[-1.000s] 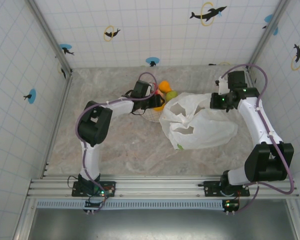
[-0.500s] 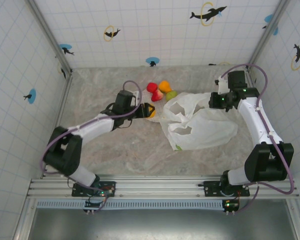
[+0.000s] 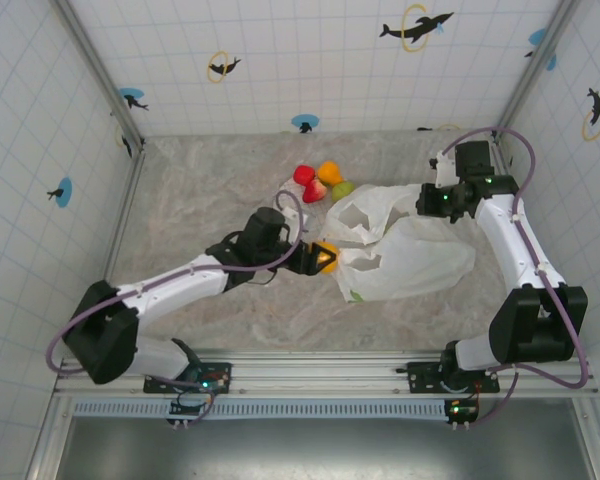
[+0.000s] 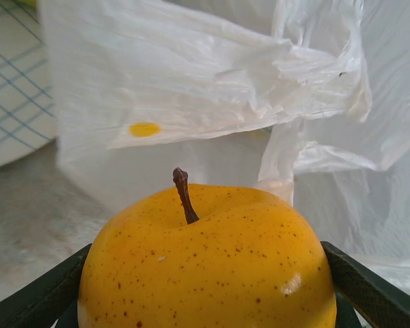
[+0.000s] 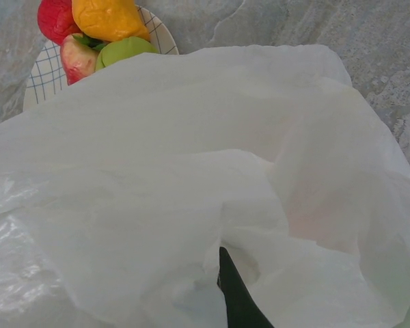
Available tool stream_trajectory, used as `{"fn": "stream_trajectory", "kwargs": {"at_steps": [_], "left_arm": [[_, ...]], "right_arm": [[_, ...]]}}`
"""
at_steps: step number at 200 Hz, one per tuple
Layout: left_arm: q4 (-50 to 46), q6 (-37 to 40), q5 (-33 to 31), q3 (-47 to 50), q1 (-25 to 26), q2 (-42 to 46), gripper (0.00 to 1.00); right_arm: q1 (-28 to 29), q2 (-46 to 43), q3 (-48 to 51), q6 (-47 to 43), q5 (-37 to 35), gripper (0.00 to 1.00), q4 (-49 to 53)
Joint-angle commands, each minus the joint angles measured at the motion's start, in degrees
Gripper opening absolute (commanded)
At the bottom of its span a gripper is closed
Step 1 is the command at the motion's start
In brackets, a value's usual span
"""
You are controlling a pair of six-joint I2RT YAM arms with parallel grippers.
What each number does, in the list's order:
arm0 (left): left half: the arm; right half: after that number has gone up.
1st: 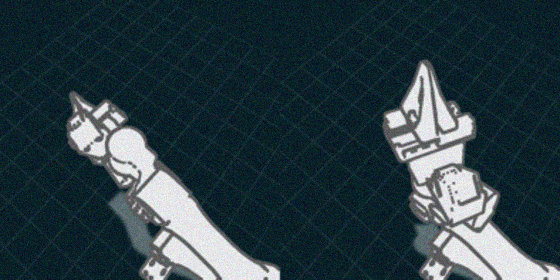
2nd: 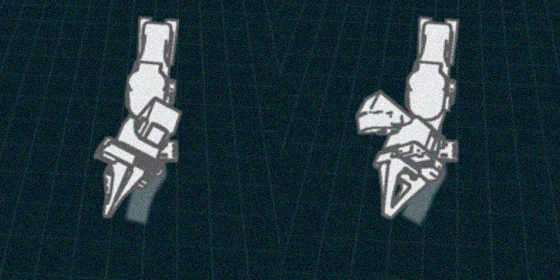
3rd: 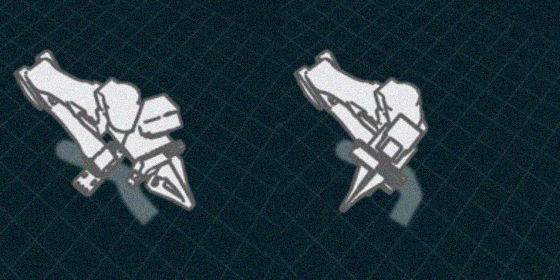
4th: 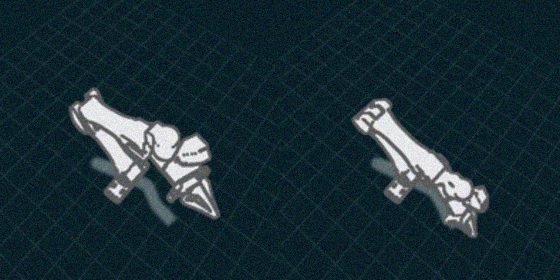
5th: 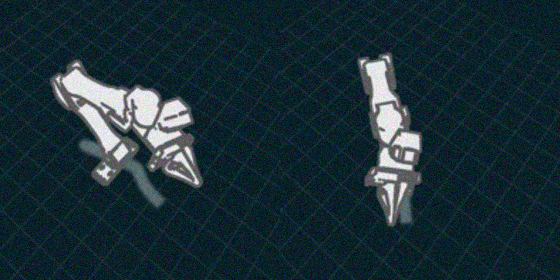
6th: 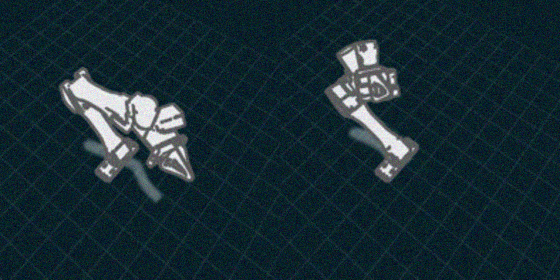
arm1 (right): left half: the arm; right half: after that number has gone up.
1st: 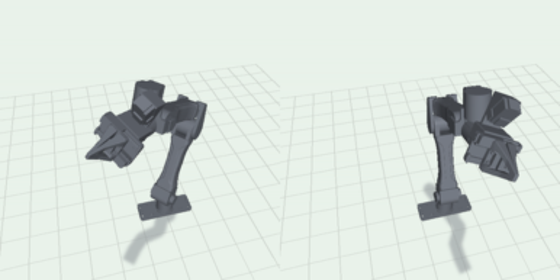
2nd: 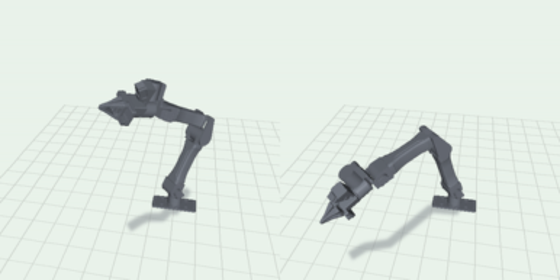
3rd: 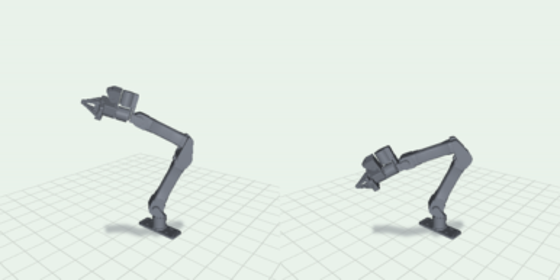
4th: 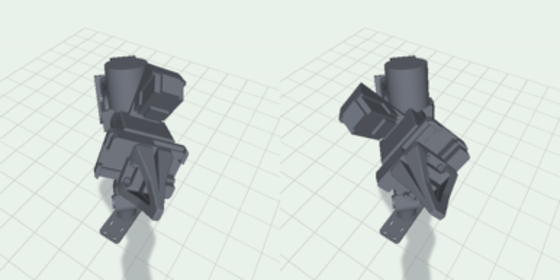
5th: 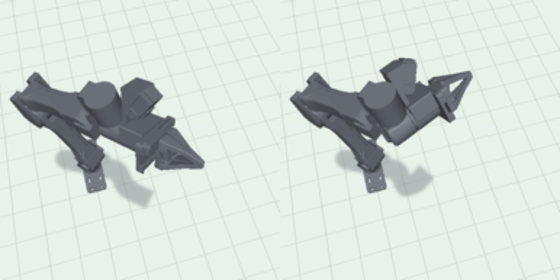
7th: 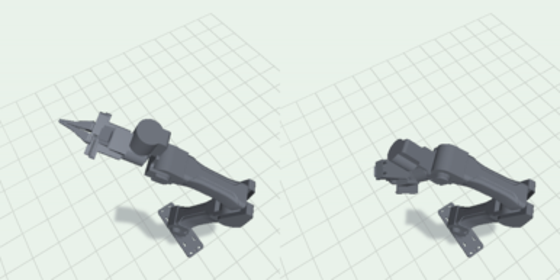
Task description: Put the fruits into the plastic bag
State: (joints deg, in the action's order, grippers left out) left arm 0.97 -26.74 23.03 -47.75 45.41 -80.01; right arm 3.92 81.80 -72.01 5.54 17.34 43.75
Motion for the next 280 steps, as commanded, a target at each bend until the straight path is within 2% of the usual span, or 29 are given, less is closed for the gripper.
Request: {"fn": "stream_trajectory", "kwargs": {"at_steps": [1, 65, 142, 165, 240, 280], "left_arm": [[2.4, 2.0, 0.6, -4.8, 0.9, -4.8, 0.52], [7.7, 0.3, 0.7, -13.8, 2.1, -15.9, 0.54], [10.8, 1.1, -7.7, -22.4, 6.5, -27.9, 0.59], [13.2, 0.3, -6.9, -24.2, 7.4, -30.9, 0.6], [21.3, -4.9, -2.0, -25.6, 8.1, -39.6, 0.67], [20.8, -5.3, -0.7, -26.4, 8.1, -41.0, 0.73]], "right_arm": [[0.5, -1.0, 1.1, 0.8, 1.4, 0.0, -1.8], [2.2, -1.0, 2.9, 1.2, 4.2, 0.0, -3.2], [2.2, -1.9, 5.5, 4.4, 12.7, 0.0, -7.7], [2.2, -2.1, 7.5, 6.1, 14.9, 0.0, -10.0], [1.3, -3.0, 10.4, 7.9, 14.3, 0.0, -12.7], [0.6, -3.0, 11.1, 7.7, 14.3, 0.0, -12.8]]}}
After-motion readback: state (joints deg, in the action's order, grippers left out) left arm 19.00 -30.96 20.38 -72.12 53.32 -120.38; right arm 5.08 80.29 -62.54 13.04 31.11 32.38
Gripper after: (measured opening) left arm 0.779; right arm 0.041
